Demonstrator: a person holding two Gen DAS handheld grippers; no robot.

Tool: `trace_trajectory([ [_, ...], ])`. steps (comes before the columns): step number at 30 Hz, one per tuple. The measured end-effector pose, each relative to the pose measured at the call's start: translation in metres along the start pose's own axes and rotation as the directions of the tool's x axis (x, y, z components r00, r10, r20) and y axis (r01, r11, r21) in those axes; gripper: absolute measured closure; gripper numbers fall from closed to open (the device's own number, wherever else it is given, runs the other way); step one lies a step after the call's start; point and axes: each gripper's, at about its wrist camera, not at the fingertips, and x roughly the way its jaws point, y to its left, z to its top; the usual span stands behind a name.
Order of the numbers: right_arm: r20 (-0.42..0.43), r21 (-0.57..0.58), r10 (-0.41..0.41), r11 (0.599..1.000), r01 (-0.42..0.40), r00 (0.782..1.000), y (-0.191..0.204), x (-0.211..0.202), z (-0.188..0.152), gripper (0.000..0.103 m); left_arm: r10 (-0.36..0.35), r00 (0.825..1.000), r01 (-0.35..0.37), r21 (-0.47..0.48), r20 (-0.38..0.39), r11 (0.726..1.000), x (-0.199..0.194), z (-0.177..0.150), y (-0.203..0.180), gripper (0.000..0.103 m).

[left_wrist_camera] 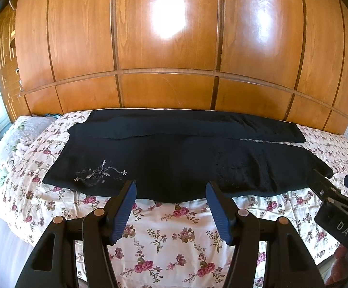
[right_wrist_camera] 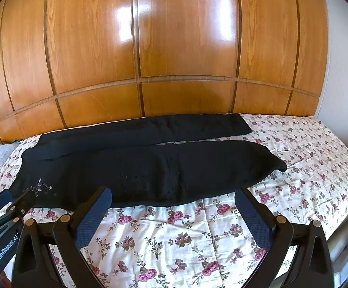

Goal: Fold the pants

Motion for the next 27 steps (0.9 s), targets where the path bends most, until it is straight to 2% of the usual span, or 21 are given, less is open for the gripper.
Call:
trace_trajectory([
  [27, -0.010, -0.003, 0.001, 1.000, -0.001, 1.000, 0.0008, 0.0024, -0.0003, 0.000, 0.009, 0.999, -0.009, -0.006, -0.034, 1.000, 0.0086, -0.0037, 0.0035, 0.042],
])
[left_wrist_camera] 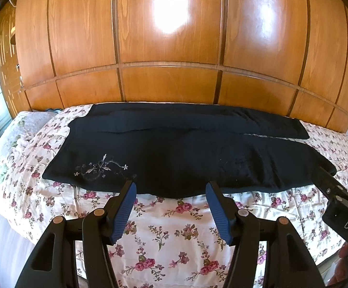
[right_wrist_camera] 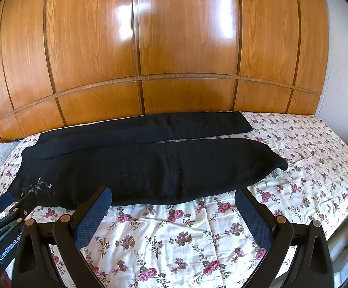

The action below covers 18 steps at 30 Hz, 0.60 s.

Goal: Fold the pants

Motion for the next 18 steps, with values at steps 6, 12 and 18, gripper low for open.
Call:
trace_trajectory([
  [6, -0.007, 0.001, -0.003, 1.000, 0.003, 1.000, -0.001, 0.002, -0.001, 0.000, -0.002, 1.000, 0.002, 0.000, -0.013, 1.000, 0.004, -0.002, 0.000, 0.042],
  [12, -0.015, -0.009, -0.005, 1.000, 0.005, 1.000, 0.001, 0.005, -0.003, 0.000, 0.006, 1.000, -0.006, -0.001, -0.028, 1.000, 0.009, -0.004, 0.001, 0.042],
  [18, -0.022, -0.017, -0.015, 1.000, 0.014, 1.000, -0.002, 0.011, -0.004, 0.000, 0.016, 0.998, -0.016, -0.003, -0.054, 1.000, 0.018, -0.007, 0.003, 0.042],
])
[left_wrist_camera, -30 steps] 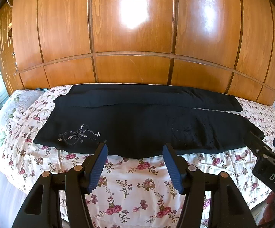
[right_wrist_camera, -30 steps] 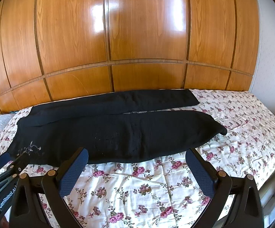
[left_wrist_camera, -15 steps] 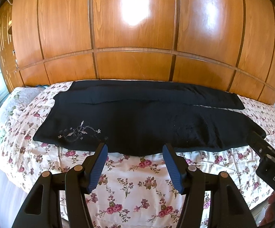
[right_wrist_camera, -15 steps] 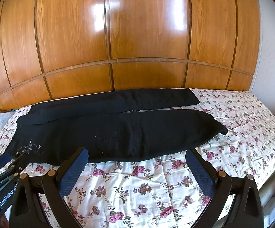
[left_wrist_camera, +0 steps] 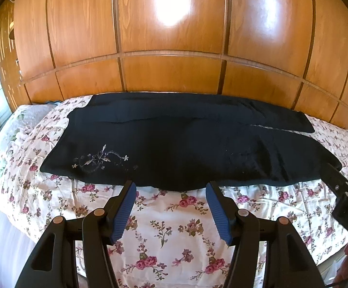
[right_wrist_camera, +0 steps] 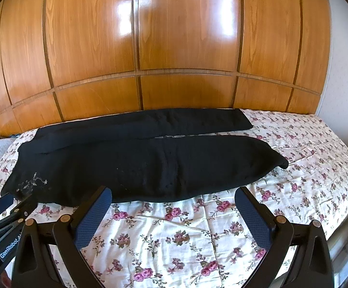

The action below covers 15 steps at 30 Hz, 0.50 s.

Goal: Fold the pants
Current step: 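Lower both grippers onto the trousers' waistband and close them on it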

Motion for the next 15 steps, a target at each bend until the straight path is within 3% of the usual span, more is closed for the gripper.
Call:
trace_trajectory([
  [10, 0.017, 0.032, -0.024, 0.999, 0.024, 1.000, -0.015, 0.014, 0.002, 0.000, 0.030, 0.998, -0.031, -0.025, -0.056, 0.999, 0.023, -0.004, 0.011, 0.042],
  [12, 0.038, 0.032, 0.024, 0.999, -0.025, 0.999, -0.019, 0.019, 0.004, 0.000, 0.034, 0.997, -0.036, -0.031, -0.069, 0.999, 0.028, -0.005, 0.013, 0.042],
  [15, -0.039, 0.054, 0.073, 0.996, -0.071, 0.997, -0.028, 0.037, 0.002, 0.000, 0.032, 0.995, -0.037, -0.045, -0.095, 0.998, 0.038, -0.008, 0.020, 0.042],
])
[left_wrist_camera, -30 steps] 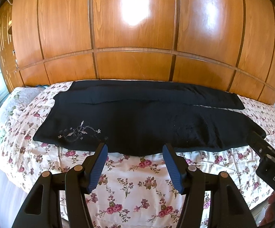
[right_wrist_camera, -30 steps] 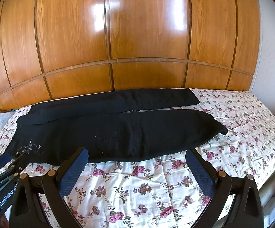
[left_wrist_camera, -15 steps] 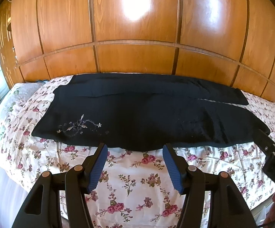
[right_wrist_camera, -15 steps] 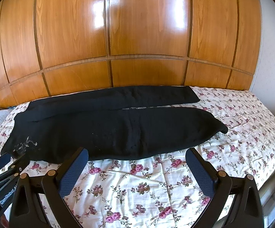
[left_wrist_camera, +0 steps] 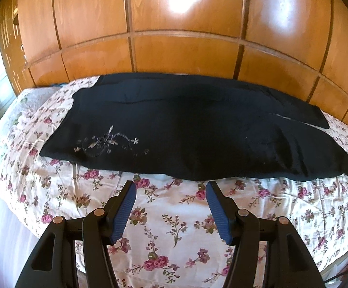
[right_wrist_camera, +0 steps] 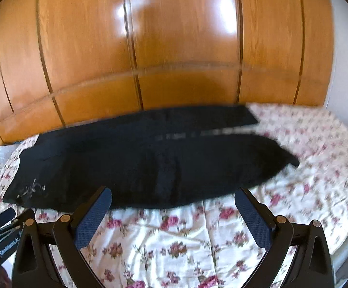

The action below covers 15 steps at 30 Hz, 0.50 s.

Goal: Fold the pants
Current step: 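Lower both grippers onto the trousers' waistband and close them on it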

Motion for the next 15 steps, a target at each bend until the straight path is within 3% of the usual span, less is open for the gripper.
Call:
trace_trajectory([
  [2, -0.035, 0.018, -0.010, 1.000, 0.011, 0.999, -0.008, 0.010, -0.003, 0.000, -0.027, 0.999, 0.027, -0.013, -0.026, 1.000, 0.008, -0.001, 0.005, 0.042],
  [5, -0.080, 0.026, -0.028, 0.999, 0.031, 0.996, -0.018, 0.026, -0.007, 0.000, -0.128, 0.990, 0.125, -0.061, -0.059, 0.990, 0.020, -0.004, 0.017, 0.042],
  [9, -0.090, 0.080, -0.028, 0.996, 0.035, 0.996, -0.041, 0.037, -0.010, 0.000, -0.273, 0.962, 0.260, -0.213, -0.031, 0.942, 0.036, -0.010, 0.048, 0.042],
  [13, -0.079, 0.153, -0.008, 0.988, 0.020, 0.997, -0.072, 0.047, -0.008, 0.000, -0.306, 0.952, 0.285, -0.325, -0.014, 0.902, 0.053, -0.012, 0.078, 0.042],
  [15, -0.074, 0.247, 0.067, 0.968, -0.047, 0.995, -0.098, 0.055, -0.009, 0.003, -0.314, 0.949, 0.288, -0.378, -0.009, 0.880, 0.062, -0.012, 0.094, 0.042],
])
